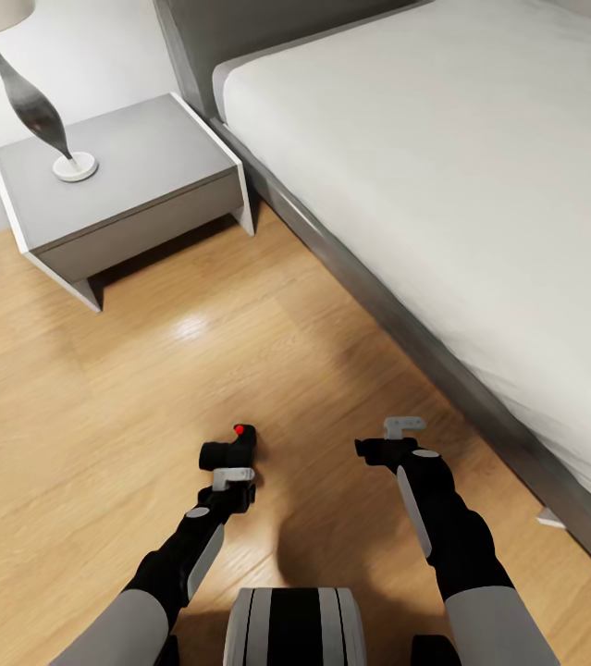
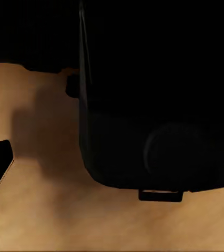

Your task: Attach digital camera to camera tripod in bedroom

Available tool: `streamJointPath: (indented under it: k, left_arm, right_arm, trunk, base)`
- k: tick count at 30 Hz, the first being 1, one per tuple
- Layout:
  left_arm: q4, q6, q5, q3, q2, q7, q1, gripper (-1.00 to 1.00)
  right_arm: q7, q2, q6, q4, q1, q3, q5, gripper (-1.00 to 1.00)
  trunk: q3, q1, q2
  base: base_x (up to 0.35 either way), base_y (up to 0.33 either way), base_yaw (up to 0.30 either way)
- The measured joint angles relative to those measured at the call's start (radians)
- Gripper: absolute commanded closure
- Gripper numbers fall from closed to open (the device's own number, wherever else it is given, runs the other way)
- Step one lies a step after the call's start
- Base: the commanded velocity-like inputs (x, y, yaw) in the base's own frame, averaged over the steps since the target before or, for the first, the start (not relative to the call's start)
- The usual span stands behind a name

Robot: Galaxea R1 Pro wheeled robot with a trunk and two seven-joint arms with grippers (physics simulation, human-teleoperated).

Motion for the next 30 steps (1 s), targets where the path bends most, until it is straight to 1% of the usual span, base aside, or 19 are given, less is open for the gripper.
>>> streamJointPath:
  k: [30]
  left_arm:
    - [-0.003, 0.000, 0.002, 0.001, -0.001, 0.004, 0.000, -1.00]
  right_arm:
    - [0.000, -0.002, 0.003, 0.000, 0.000, 0.000, -0.002, -1.00]
  trunk:
    - [0.000, 0.000, 0.000]
  base:
    - [0.004, 0.000, 0.000]
